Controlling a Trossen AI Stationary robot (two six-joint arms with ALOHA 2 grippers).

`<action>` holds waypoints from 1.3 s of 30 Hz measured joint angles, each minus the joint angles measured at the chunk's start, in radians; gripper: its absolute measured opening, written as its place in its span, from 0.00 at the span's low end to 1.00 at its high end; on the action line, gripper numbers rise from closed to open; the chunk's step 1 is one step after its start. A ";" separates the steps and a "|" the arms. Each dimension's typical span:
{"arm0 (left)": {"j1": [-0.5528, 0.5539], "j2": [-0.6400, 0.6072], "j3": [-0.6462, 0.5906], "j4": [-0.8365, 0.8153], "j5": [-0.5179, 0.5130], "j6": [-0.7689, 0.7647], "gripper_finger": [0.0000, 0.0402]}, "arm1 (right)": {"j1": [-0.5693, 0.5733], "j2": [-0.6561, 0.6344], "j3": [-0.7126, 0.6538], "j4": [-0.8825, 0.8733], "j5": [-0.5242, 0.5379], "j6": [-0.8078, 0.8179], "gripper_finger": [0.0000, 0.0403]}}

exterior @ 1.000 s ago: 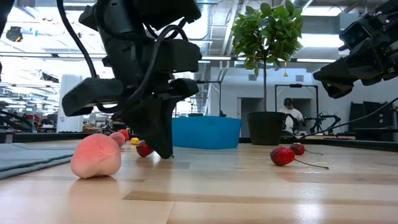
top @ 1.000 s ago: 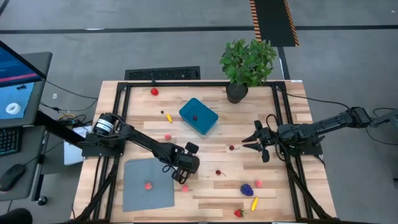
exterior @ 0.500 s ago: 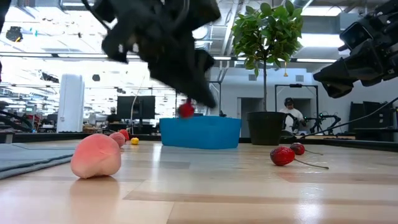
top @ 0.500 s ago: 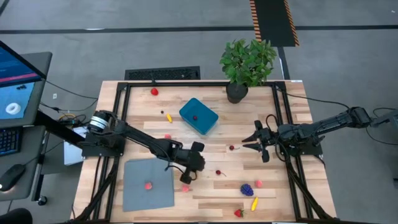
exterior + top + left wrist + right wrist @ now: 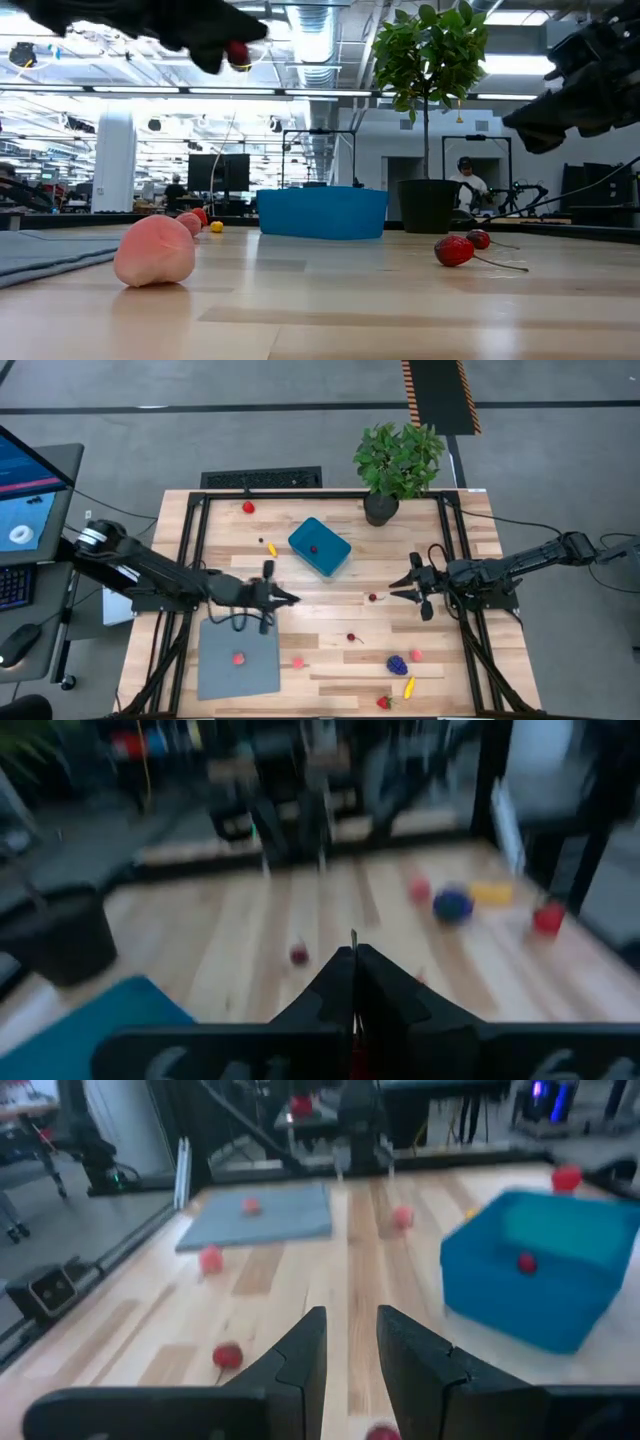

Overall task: Pick and placing Produce into tupperware
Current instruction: Put the bottom left cherry into the container

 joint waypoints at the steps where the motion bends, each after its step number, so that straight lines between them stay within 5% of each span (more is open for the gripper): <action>1: 0.000 -0.033 -0.045 0.059 0.000 0.001 0.00 | 0.000 0.000 0.000 0.021 0.000 -0.014 0.28; 11: 0.001 -0.203 -0.368 0.476 -0.007 0.022 0.00 | -0.017 0.000 0.000 0.209 0.001 -0.161 0.28; 18: 0.001 -0.212 -0.435 0.572 -0.014 0.057 0.00 | -0.147 0.000 0.000 0.221 -0.010 -0.180 0.28; 28: 0.025 -0.221 -0.479 0.631 -0.080 0.060 0.00 | -0.402 -0.001 0.000 0.223 -0.235 -0.127 0.28; 39: 0.152 -0.221 -0.480 0.919 -0.363 -0.396 0.00 | -0.462 0.056 0.000 0.145 -0.242 -0.087 0.28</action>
